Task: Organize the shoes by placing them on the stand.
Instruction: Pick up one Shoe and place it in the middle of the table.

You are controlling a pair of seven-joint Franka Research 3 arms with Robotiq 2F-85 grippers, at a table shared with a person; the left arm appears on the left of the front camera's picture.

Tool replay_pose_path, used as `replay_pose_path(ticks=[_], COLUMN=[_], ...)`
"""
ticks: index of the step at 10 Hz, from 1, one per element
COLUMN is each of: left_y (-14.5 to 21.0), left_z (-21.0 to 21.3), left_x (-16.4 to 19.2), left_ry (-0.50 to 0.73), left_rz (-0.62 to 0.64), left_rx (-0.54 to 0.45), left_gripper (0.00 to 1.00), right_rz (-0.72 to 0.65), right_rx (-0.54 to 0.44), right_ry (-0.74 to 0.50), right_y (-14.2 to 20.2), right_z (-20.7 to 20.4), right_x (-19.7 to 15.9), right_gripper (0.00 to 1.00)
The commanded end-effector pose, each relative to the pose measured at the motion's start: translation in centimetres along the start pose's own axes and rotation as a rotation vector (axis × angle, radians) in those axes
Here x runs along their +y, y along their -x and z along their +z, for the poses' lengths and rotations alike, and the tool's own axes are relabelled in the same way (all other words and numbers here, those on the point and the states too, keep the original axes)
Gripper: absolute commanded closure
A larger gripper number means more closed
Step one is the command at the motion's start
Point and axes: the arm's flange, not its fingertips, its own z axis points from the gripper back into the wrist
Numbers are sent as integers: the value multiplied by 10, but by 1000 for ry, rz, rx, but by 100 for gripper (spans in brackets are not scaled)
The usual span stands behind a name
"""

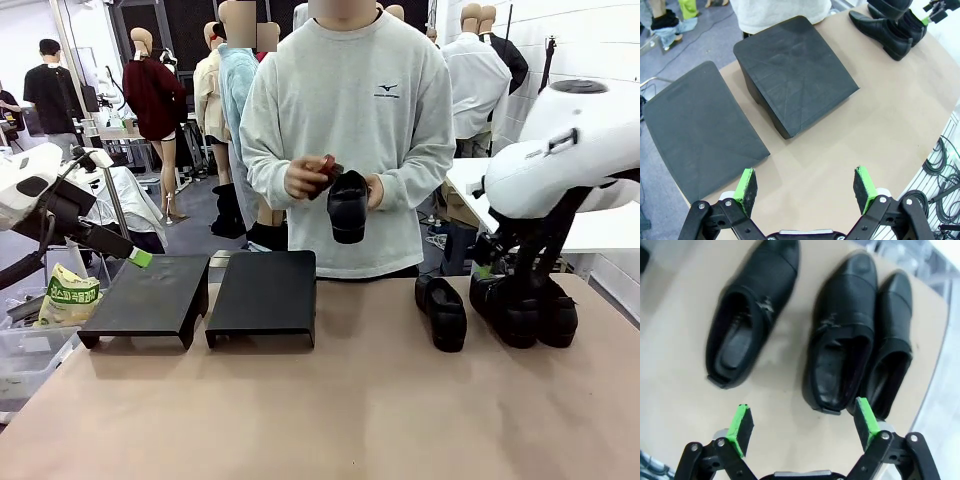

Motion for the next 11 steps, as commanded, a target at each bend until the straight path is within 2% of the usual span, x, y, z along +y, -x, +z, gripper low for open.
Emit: replay_pose_path(ticks=[1, 7, 10, 11], left_y=[1, 1, 1, 1], left_z=[0, 0, 0, 0], left_x=[2, 2, 2, 2], left_ry=[9, 9, 9, 9], left_rz=[5, 5, 5, 5], left_rx=[-9, -9, -9, -9], left_gripper=[0, 0, 0, 0], right_rz=[-68, -112, -164, -168], right_rx=[123, 208, 211, 191], right_ry=[19, -76, -134, -130], right_y=[-12, -25, -23, -26], right_z=[-10, -55, -72, -63], right_x=[0, -5, -7, -11], right_gripper=[0, 0, 0, 0])
